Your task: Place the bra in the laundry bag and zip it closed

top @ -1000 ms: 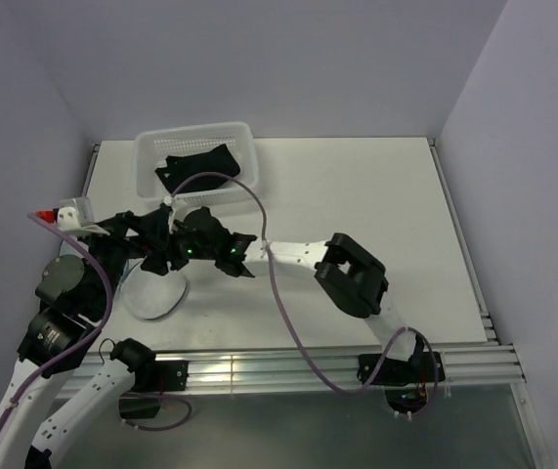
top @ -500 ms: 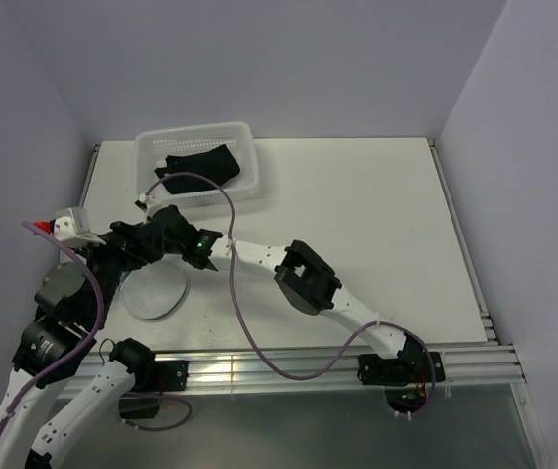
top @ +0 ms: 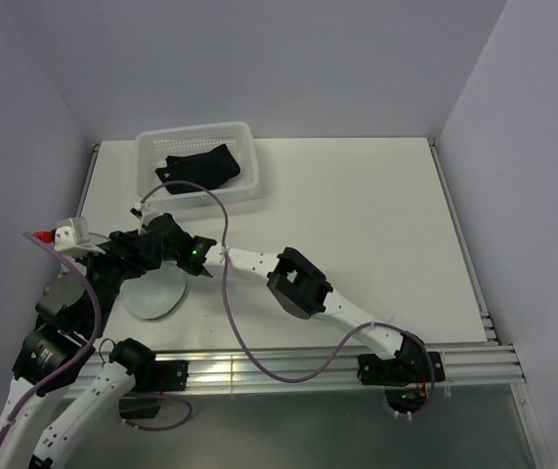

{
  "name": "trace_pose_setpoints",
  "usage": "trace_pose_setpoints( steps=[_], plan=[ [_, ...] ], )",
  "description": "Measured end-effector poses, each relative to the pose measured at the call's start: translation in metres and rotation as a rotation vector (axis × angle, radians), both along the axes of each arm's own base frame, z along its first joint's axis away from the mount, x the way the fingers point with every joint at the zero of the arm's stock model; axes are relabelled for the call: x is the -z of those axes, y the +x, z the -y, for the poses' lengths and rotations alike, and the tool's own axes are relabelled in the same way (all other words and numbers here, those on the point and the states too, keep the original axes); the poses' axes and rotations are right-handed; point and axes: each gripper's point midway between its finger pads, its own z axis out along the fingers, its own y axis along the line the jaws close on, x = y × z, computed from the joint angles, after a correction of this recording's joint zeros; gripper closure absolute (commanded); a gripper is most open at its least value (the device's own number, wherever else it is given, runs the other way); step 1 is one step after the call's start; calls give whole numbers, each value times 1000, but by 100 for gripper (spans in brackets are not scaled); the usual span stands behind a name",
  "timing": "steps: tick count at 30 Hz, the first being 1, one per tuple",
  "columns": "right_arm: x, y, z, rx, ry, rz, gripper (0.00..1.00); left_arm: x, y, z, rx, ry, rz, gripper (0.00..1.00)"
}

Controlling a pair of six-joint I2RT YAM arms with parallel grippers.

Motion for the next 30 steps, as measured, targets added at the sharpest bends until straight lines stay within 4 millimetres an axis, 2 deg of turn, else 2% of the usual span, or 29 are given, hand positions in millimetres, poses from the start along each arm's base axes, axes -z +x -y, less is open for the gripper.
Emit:
trace_pose_setpoints(
  steps=[2,3,5,6,11,13,16,20,22,25,28,30],
  plan=[
    [7,0,-2,2,1,-5,68,1,-1,1,7,-1,2,11],
    [10,0,-2,5,-1,-13,81,2,-1,1,8,0,2,11],
    [13,0,-2,7,-2,-19,89,4,0,2,11,2,-2,12],
    [14,0,-2,8,1,-22,99,5,0,2,11,3,-4,12],
    [25,-3,6,11,8,-15,100,9,2,3,12,6,-8,14],
    [35,-7,17,12,-26,-21,100,10,3,5,18,8,-10,18],
    [36,-12,36,7,-53,-25,100,7,5,9,30,6,-3,20],
    [13,-12,65,-26,-47,-41,100,8,8,14,50,-1,7,20],
    [-4,-3,84,-33,-29,-39,100,10,10,18,63,-1,6,20],
    [-18,13,116,-19,-28,-28,100,14,16,25,80,1,-4,23],
    [-19,26,148,3,-52,-24,100,17,21,31,92,4,-13,27],
    [-10,29,170,16,-82,-38,100,17,25,34,98,4,-14,30]
  ],
)
